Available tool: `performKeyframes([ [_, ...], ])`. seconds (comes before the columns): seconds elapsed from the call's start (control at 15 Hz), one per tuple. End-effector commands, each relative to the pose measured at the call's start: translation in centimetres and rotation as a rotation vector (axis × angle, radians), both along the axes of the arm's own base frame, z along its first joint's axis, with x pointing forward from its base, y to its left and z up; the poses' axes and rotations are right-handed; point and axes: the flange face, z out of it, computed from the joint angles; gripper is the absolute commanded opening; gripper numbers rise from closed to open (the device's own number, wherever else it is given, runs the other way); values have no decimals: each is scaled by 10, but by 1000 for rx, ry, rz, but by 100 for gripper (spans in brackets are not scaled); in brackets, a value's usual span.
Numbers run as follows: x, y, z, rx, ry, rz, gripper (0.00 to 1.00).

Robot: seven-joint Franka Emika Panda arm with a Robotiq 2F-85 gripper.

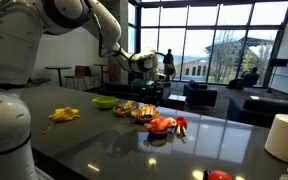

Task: Put the toy inside the green bowl

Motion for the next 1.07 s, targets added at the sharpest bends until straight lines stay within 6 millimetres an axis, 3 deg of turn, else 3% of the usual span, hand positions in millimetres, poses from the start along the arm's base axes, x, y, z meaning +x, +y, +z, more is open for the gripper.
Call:
performKeyframes([
  [0.0, 0, 0, 1, 0, 1, 0, 100],
  [0.6, 0, 0, 0, 0, 1, 0, 100],
  [1.0, 31, 28, -22, -29, -42, -13, 100],
])
